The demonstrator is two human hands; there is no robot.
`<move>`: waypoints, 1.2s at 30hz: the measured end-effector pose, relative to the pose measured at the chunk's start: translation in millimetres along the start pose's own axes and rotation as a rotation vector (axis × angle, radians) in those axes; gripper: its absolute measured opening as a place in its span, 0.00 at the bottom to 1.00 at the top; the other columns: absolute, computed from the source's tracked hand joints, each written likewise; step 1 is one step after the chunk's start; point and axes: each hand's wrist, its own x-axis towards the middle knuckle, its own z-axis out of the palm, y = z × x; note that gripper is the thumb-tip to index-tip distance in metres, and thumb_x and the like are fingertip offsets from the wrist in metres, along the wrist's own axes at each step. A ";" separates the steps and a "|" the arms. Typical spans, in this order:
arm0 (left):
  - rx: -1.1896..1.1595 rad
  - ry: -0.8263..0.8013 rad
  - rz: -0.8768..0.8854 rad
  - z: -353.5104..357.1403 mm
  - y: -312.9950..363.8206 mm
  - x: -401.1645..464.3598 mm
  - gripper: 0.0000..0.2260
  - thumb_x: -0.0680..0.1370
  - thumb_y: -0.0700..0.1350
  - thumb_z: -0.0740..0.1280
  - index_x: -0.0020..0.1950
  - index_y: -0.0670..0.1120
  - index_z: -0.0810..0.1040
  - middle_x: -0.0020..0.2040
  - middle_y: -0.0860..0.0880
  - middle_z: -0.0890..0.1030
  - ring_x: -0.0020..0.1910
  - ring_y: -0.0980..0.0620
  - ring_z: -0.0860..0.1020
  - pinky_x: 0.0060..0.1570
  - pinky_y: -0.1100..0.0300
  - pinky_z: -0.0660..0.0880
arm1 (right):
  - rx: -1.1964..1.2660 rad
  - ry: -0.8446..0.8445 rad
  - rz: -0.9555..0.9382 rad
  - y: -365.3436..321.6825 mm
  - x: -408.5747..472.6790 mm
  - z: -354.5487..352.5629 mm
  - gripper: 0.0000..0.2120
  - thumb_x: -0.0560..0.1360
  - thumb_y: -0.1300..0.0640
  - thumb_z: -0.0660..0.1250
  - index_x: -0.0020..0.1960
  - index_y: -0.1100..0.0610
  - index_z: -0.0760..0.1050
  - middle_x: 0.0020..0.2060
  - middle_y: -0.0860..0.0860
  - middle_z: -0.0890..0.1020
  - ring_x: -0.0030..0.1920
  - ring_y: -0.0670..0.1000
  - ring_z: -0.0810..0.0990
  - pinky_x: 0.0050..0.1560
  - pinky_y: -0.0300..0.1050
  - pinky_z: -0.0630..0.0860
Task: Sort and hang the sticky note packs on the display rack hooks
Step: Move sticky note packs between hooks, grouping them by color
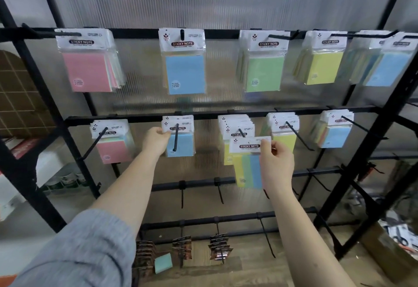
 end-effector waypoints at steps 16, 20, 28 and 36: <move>-0.143 0.093 0.042 22.5 -11.8 -26.0 0.12 0.82 0.50 0.58 0.49 0.40 0.69 0.37 0.49 0.71 0.34 0.54 0.69 0.27 0.66 0.60 | 0.108 0.022 0.005 -5.4 8.9 -2.4 0.18 0.78 0.55 0.59 0.31 0.56 0.61 0.27 0.49 0.65 0.31 0.49 0.61 0.36 0.45 0.60; -0.361 -0.073 0.013 24.0 -14.1 -23.1 0.13 0.82 0.50 0.58 0.51 0.40 0.72 0.42 0.48 0.77 0.37 0.55 0.74 0.33 0.63 0.64 | 0.126 0.017 -0.004 -4.7 9.4 -2.3 0.17 0.78 0.54 0.59 0.33 0.62 0.64 0.29 0.52 0.67 0.33 0.50 0.63 0.38 0.46 0.61; -0.396 -0.031 0.057 17.8 -14.8 -35.7 0.14 0.83 0.48 0.54 0.46 0.41 0.72 0.36 0.50 0.74 0.35 0.53 0.72 0.30 0.67 0.67 | 0.126 0.004 -0.001 -6.5 10.0 -2.7 0.17 0.78 0.52 0.60 0.34 0.60 0.66 0.29 0.51 0.70 0.33 0.51 0.66 0.37 0.46 0.64; -0.151 0.174 0.154 -1.6 -17.1 -72.3 0.17 0.83 0.46 0.53 0.33 0.47 0.63 0.31 0.50 0.67 0.31 0.53 0.64 0.33 0.57 0.61 | 0.050 0.004 -0.151 -23.5 -0.2 2.0 0.19 0.79 0.54 0.59 0.31 0.56 0.61 0.25 0.46 0.63 0.25 0.44 0.61 0.27 0.34 0.58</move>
